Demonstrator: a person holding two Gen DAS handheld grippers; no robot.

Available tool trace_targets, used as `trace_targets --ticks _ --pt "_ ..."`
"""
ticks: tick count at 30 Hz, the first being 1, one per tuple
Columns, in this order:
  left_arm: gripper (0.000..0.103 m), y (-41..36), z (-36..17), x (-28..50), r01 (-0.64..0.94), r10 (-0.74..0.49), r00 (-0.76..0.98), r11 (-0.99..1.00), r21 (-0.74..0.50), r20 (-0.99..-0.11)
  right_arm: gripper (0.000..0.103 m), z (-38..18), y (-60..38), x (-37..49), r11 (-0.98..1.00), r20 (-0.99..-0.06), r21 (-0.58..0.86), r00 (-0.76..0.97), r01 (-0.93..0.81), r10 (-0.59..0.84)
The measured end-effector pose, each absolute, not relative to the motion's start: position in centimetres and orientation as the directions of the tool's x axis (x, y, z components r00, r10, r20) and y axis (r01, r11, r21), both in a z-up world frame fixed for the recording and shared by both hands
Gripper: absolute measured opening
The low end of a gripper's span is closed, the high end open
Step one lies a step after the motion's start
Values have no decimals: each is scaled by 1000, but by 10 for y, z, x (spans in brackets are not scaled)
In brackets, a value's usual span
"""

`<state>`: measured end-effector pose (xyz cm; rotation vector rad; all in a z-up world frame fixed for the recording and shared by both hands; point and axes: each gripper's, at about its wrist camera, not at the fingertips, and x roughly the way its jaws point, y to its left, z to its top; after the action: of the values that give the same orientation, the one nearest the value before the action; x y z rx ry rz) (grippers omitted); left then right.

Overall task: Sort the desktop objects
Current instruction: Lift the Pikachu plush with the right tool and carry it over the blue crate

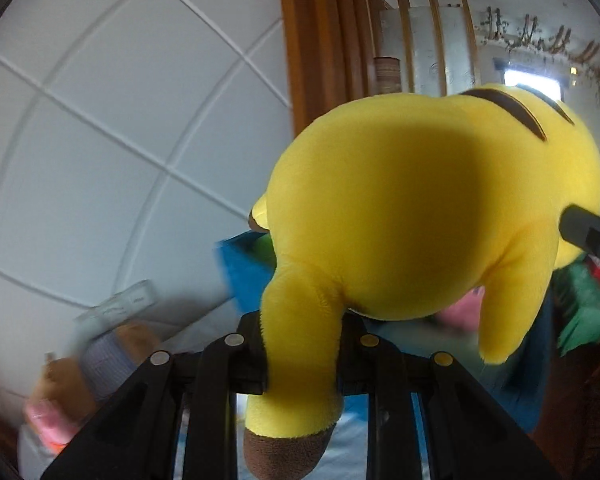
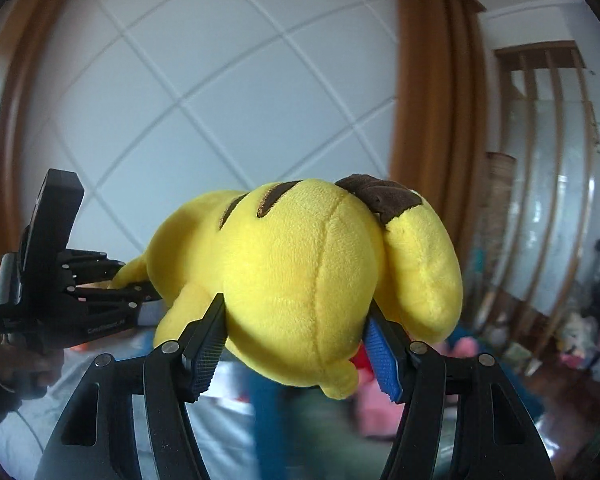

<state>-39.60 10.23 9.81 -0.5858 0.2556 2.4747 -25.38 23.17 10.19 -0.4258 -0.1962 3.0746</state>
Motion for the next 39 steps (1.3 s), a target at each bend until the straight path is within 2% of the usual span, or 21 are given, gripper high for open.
trace_targets --ticks 8,15,18,21,23,24,28,35,39 --pt "22 223 103 -471 -561 466 -727 -827 45 -505 64 121 343 -318 -984 -301 -159 -945 -82 127" --pt "26 276 90 -528 -508 364 -727 -856 100 -582 65 123 424 -385 -993 -376 -76 -919 -94 116" --pt "26 295 83 -553 -485 318 -722 -866 121 -614 69 120 448 -419 -992 -418 -71 -900 -105 125" --pt "26 310 74 -575 -469 271 -715 -869 155 -644 78 116 463 -444 -991 -439 -71 -888 -116 136" --pt "26 321 70 -576 -451 219 -722 -869 206 -656 89 114 469 -448 -992 -441 -55 -889 -112 125" --pt "26 321 67 -575 -429 183 -742 -869 248 -645 94 116 471 -450 -993 -442 -47 -889 -107 117" --pt "26 311 70 -569 -433 192 -751 -865 253 -632 102 121 465 -445 -997 -427 -32 -900 -76 83" --pt "26 325 85 -541 -436 168 -792 -828 353 -587 103 138 432 -402 -1000 -359 4 -933 18 -18" --pt "28 337 78 -534 -406 123 -818 -815 413 -562 103 142 427 -380 -999 -358 16 -932 44 -47"
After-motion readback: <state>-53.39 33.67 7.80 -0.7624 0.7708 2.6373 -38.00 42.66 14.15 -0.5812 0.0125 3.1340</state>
